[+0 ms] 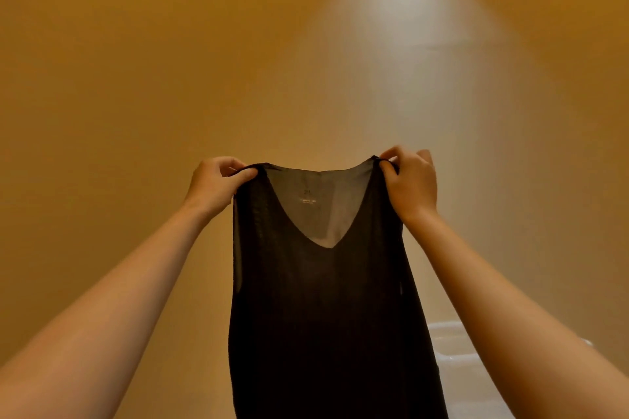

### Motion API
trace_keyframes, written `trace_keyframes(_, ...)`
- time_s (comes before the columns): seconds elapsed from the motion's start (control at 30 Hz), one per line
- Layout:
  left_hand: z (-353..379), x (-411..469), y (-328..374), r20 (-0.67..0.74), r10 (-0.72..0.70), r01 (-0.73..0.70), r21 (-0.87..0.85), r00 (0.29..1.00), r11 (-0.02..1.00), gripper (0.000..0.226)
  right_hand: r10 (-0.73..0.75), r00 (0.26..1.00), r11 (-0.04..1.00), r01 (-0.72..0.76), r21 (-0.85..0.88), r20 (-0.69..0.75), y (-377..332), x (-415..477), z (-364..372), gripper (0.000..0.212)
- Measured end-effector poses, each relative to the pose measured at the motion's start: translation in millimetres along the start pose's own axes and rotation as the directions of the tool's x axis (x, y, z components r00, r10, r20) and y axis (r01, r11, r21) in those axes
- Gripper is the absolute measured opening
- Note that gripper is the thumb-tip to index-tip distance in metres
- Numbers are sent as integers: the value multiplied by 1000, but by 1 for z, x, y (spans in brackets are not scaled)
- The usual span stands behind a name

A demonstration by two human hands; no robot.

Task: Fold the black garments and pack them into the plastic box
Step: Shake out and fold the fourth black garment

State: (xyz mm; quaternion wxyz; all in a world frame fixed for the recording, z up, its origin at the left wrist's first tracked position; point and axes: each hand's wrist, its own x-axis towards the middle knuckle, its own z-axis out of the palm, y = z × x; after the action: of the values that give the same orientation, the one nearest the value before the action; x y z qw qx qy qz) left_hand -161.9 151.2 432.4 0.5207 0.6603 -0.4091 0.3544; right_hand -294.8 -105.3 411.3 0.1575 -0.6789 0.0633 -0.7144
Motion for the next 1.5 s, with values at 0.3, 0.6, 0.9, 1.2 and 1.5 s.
trace_keyframes(0.3, -12, 7, 20, 72, -27, 23, 53, 997, 998, 15, 181, 959, 931, -239, 277, 218, -11, 23, -27, 16)
trace_keyframes(0.6, -13, 6, -3, 314, -169, 115, 183, 934, 976, 15, 272, 820, 908, -392, 149, 504, 5, 9, -25, 23)
trace_keyframes(0.9, 0, -2, -46, 453, -259, 146, 270, 853, 952, 17, 279, 644, 951, -289, -111, 713, 41, -18, 1, 21)
trace_keyframes(1.2, 28, -20, -82, 501, -276, 184, 225, 820, 957, 30, 224, 706, 901, -413, 135, 672, 81, -58, 36, 3)
trace_keyframes(1.5, 43, -16, -115, 416, -238, 129, 273, 878, 953, 18, 268, 717, 931, -364, 19, 643, 108, -53, 52, 11)
